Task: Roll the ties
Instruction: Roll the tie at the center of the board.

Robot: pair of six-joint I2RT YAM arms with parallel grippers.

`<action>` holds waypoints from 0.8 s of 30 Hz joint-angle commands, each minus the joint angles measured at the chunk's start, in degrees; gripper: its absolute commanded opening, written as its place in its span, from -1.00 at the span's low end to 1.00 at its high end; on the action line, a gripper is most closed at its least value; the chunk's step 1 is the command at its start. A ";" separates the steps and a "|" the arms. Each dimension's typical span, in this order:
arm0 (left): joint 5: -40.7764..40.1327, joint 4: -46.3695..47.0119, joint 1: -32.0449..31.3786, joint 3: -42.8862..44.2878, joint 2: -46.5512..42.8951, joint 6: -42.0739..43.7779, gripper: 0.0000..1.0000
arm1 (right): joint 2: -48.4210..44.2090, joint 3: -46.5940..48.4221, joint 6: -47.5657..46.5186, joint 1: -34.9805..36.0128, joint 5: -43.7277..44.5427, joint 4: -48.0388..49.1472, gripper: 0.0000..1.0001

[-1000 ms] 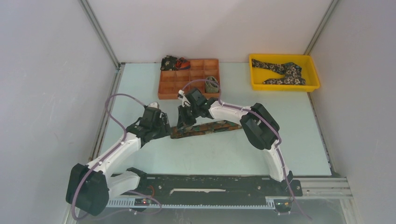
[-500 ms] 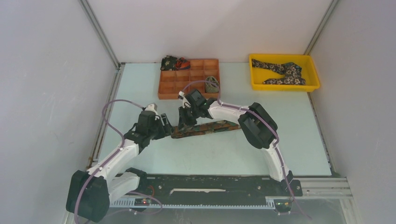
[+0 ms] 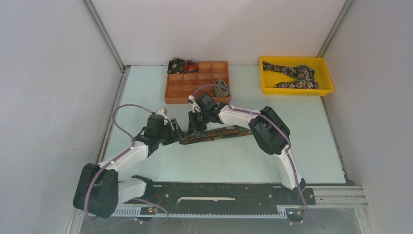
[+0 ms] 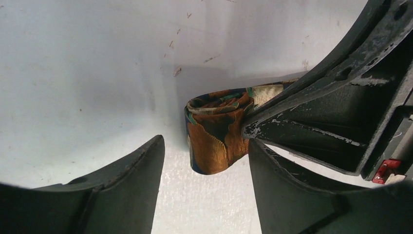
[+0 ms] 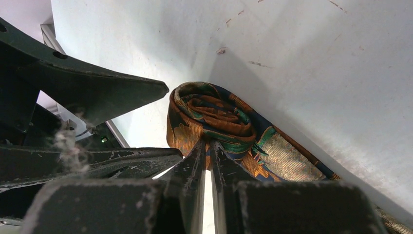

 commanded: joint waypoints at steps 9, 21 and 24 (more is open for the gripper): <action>4.84 7.94 0.78 -0.86 4.68 -2.24 0.24 | 0.30 -3.09 -0.48 -1.24 -0.48 3.18 -0.80; 7.23 11.21 0.81 -0.79 8.95 -2.74 0.12 | 0.90 -5.82 0.17 -2.09 -1.21 5.32 -0.81; 8.10 12.00 0.85 -0.39 10.55 -2.74 0.03 | 0.76 -6.43 0.28 -2.21 -1.45 5.72 -0.81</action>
